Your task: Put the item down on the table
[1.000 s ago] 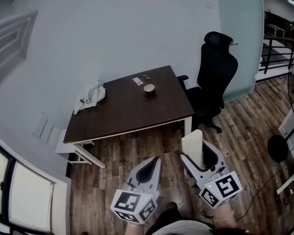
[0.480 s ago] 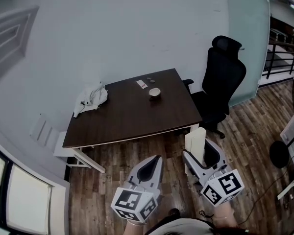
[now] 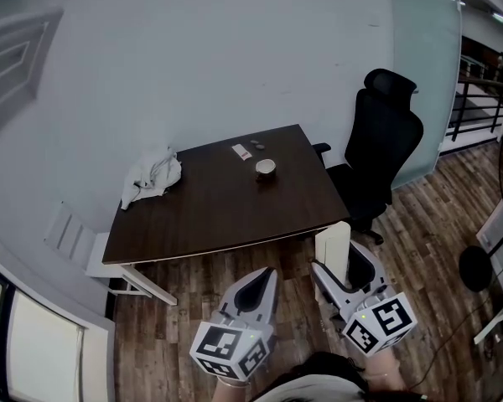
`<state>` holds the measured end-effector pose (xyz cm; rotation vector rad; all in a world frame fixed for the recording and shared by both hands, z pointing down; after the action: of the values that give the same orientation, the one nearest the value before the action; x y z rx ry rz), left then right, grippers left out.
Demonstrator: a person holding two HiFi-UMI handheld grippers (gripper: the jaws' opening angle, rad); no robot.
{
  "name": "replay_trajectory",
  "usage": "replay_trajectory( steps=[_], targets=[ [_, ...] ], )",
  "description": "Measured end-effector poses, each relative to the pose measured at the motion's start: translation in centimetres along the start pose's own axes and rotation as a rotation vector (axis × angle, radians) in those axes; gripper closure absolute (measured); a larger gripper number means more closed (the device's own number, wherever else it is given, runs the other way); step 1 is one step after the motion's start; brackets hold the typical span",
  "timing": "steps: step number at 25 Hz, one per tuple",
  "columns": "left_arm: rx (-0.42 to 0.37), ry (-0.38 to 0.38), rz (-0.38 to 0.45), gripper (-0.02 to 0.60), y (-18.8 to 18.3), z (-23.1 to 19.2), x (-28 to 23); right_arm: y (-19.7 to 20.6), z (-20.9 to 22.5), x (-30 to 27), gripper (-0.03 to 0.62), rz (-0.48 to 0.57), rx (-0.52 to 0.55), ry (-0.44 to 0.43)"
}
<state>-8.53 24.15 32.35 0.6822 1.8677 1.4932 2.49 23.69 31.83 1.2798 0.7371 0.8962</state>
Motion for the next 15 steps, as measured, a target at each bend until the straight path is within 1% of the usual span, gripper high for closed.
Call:
replay_trajectory(
  steps=[7, 11, 15],
  targets=[
    [0.011, 0.021, -0.006, 0.563, -0.1, -0.9, -1.6, 0.2, 0.5, -1.4, 0.290, -0.013, 0.018, 0.014],
    [0.012, 0.031, -0.009, 0.562, -0.1, -1.3, -2.9, 0.2, 1.5, -2.3, 0.290, -0.009, 0.016, 0.018],
    [0.011, 0.026, -0.017, 0.562, -0.4, -2.3, -4.6, 0.3, 2.7, -4.0, 0.290, -0.004, 0.014, 0.016]
  ],
)
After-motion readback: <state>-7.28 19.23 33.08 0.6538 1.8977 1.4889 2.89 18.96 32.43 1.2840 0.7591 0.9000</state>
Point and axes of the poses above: the fingertips, and each gripper's own axes: x backward along the fingers, z to its right, y out of its underside, the point moved 1 cm from there along x, backward along the fingers, and after that the axes turned 8 degrees about -z, right-handed, at the moved point
